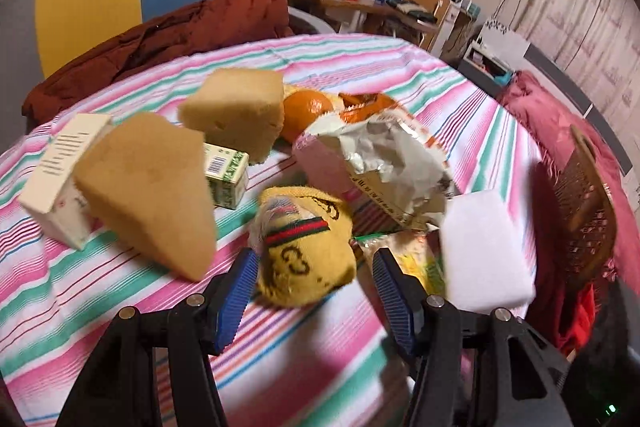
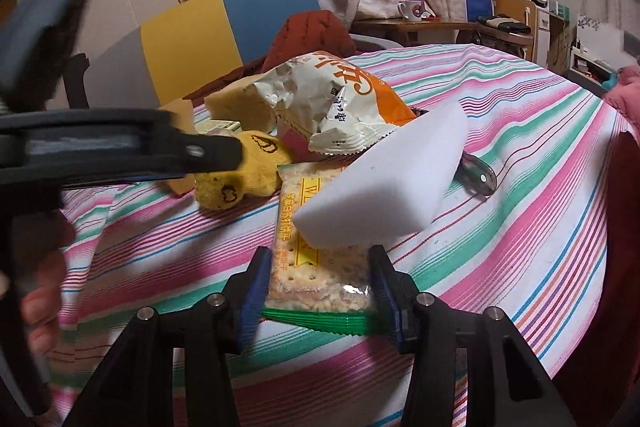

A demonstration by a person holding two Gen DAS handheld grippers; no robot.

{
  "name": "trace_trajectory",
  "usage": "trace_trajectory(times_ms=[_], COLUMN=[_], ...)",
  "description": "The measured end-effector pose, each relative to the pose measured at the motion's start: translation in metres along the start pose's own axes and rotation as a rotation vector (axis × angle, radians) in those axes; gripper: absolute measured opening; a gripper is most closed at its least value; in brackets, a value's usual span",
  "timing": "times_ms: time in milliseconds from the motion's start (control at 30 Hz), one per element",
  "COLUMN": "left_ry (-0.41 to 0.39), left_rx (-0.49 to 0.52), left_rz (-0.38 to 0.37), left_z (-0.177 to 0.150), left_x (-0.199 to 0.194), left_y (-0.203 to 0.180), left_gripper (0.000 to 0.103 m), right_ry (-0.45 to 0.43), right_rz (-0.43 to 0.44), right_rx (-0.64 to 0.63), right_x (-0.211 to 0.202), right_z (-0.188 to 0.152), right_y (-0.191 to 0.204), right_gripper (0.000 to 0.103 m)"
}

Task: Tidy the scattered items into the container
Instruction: 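Grasp the yellow sock with the left tool while the right tool holds the cracker pack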

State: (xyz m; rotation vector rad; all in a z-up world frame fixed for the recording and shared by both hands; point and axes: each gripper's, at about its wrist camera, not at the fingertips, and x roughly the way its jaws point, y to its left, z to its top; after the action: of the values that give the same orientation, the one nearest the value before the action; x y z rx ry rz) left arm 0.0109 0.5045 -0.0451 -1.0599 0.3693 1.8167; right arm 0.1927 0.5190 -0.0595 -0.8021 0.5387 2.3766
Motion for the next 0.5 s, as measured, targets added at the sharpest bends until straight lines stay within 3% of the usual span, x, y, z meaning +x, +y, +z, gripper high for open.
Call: trace_trajectory(times_ms=[100,133,233,500], left_ry=[0.007,0.010,0.011,-0.019], left_rx=[-0.005,-0.005,-0.001,0.007], left_rz=[0.024,0.032,0.035,0.024], left_z=[-0.001,-0.001,-0.004,-0.024], left_x=[0.012,0.015,0.016,-0.001], left_y=[0.005,0.008,0.015,0.024], left_gripper=[0.057,0.048,0.035,0.030], right_ry=[-0.004,-0.004,-0.007,0.005], right_rz=[0.001,0.000,-0.002,-0.014], right_rx=[-0.009,-0.012,-0.015,-0.007], right_x=[0.001,0.001,0.001,0.001], right_z=[0.000,0.000,0.000,0.001], right_y=[0.000,0.000,0.000,0.001], right_gripper=[0.050,0.050,0.050,0.050])
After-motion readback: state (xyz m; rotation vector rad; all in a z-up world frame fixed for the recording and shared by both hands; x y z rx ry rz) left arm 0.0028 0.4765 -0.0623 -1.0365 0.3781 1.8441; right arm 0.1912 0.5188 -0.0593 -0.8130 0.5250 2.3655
